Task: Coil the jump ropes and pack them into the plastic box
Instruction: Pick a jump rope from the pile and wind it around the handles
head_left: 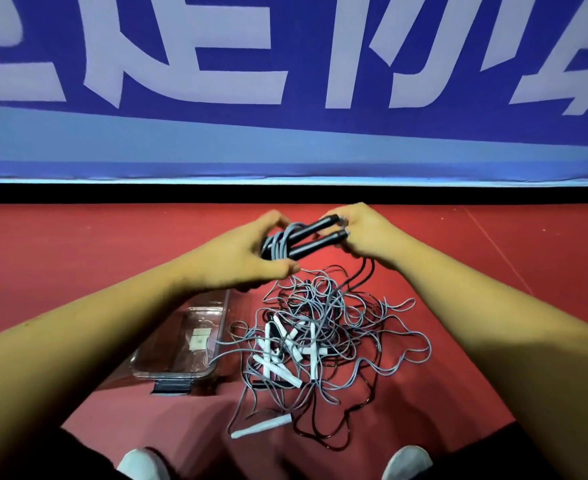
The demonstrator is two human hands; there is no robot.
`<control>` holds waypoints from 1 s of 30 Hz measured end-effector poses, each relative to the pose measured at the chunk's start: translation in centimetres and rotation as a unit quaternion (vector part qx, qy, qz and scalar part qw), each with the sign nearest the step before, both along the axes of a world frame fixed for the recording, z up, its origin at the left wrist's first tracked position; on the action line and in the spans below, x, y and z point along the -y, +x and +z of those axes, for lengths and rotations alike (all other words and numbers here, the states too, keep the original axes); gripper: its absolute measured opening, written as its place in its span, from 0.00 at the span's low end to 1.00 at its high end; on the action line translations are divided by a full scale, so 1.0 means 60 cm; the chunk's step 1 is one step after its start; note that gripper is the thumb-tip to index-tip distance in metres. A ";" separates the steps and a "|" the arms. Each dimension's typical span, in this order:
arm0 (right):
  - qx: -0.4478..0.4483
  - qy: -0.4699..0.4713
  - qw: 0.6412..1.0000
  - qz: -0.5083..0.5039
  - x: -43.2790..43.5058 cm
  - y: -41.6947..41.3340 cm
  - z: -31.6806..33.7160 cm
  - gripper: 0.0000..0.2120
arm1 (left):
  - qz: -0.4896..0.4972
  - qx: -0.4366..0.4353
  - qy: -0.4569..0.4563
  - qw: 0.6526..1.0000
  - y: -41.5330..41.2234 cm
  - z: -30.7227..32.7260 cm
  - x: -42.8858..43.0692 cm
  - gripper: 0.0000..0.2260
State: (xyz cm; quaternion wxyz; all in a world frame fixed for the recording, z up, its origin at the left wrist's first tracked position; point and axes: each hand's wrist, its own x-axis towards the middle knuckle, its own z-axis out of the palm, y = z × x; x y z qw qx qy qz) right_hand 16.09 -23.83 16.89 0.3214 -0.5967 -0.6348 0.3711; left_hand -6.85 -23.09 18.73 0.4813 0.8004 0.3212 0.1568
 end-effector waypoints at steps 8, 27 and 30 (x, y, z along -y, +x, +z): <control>0.024 -0.145 0.981 0.127 0.018 -0.048 -0.031 0.13 | 0.111 0.046 -0.062 0.991 -0.023 0.008 -0.036 0.12; 0.356 0.146 0.917 0.107 0.049 -0.101 0.059 0.11 | -0.045 -0.345 0.240 0.906 -0.004 -0.012 -0.028 0.19; 0.289 0.139 0.941 0.109 0.039 -0.086 0.058 0.10 | -0.055 -0.316 0.251 0.913 -0.001 -0.007 -0.021 0.22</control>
